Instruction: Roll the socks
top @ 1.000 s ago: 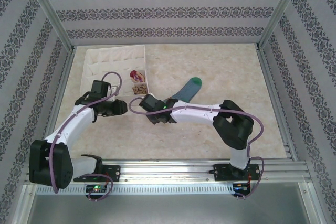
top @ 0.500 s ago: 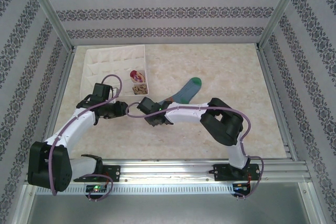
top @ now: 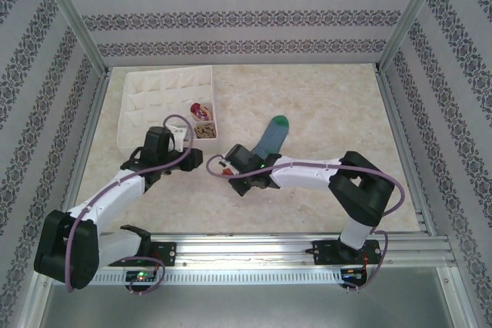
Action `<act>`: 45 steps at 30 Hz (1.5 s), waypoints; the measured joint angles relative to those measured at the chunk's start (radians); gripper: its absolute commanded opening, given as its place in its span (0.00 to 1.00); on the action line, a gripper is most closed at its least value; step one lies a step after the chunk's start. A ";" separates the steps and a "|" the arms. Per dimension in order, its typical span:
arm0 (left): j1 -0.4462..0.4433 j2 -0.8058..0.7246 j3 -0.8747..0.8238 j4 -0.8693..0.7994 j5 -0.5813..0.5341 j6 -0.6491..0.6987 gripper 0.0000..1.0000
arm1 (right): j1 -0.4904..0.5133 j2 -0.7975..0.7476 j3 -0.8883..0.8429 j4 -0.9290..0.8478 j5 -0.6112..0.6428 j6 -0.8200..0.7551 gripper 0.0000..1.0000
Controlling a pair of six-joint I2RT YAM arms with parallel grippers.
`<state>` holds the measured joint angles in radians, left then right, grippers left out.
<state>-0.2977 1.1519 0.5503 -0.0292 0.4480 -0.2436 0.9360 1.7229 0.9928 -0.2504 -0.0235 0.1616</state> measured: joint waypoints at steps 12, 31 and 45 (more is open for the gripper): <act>-0.137 0.111 -0.201 0.575 0.234 0.422 0.50 | -0.134 -0.088 -0.109 -0.005 -0.319 0.093 0.00; -0.208 0.504 -0.216 0.939 0.385 0.549 0.56 | -0.260 -0.161 -0.295 0.158 -0.600 0.233 0.00; -0.253 0.558 -0.101 0.877 0.417 0.547 0.44 | -0.270 -0.180 -0.353 0.196 -0.633 0.262 0.00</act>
<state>-0.5507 1.7103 0.4488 0.8482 0.8646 0.3031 0.6662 1.5429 0.6395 -0.0540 -0.6567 0.4240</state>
